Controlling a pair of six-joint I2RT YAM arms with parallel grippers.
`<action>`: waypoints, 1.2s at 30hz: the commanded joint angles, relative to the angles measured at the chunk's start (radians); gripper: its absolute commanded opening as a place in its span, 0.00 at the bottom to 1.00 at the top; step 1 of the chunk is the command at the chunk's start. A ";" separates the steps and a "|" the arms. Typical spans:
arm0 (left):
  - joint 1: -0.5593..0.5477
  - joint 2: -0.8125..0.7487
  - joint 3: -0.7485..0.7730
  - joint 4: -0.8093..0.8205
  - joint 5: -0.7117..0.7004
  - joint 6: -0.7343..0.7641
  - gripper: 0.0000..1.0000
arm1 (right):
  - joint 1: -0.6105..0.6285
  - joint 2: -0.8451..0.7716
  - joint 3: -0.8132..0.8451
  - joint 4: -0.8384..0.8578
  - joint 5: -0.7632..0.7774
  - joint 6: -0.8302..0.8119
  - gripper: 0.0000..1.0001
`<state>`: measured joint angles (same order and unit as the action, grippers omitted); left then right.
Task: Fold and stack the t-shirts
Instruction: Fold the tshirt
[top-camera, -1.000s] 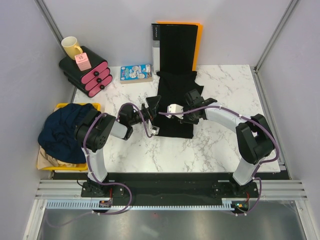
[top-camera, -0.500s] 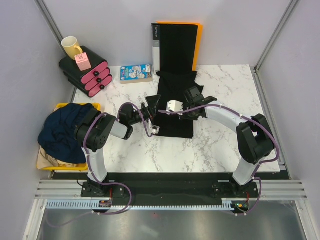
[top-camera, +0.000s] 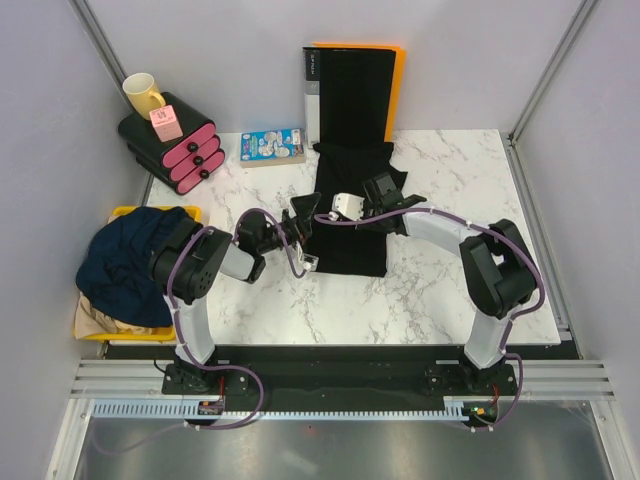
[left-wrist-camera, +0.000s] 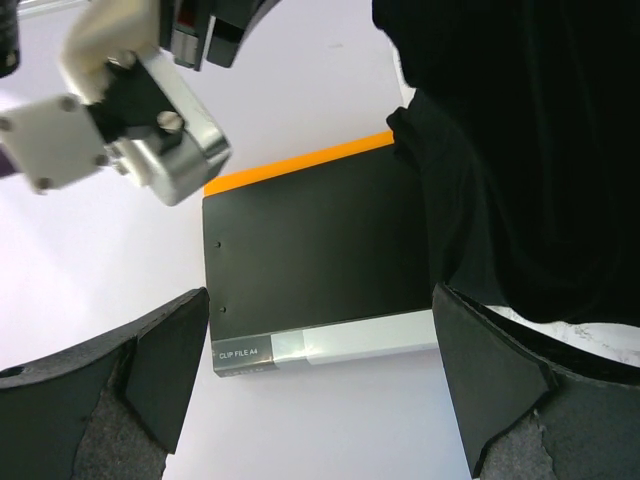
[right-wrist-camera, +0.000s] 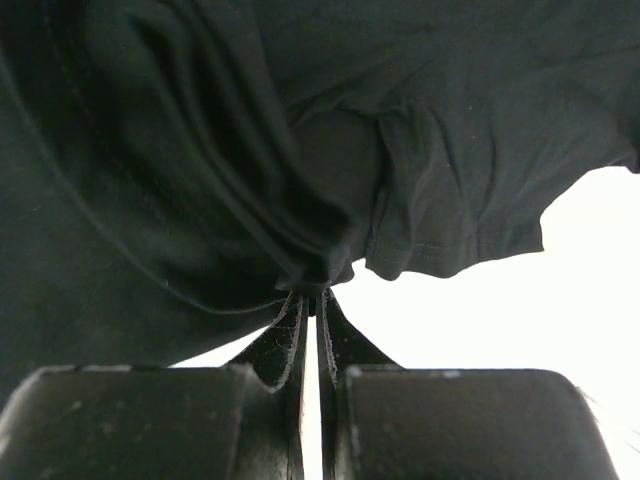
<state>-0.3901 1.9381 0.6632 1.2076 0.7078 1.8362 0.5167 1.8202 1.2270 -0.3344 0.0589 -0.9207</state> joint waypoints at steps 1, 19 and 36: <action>-0.006 -0.057 -0.028 0.081 -0.001 -0.023 1.00 | -0.004 0.037 0.043 0.074 0.045 0.031 0.07; -0.007 -0.137 -0.162 0.083 -0.002 -0.017 1.00 | -0.023 0.113 0.146 0.209 0.294 0.085 0.72; -0.012 -0.209 -0.240 0.026 0.004 0.015 1.00 | -0.064 0.005 0.192 -0.099 -0.056 0.109 0.51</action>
<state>-0.3954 1.7546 0.4309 1.2037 0.7025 1.8336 0.4713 1.8732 1.3907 -0.2718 0.2119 -0.8101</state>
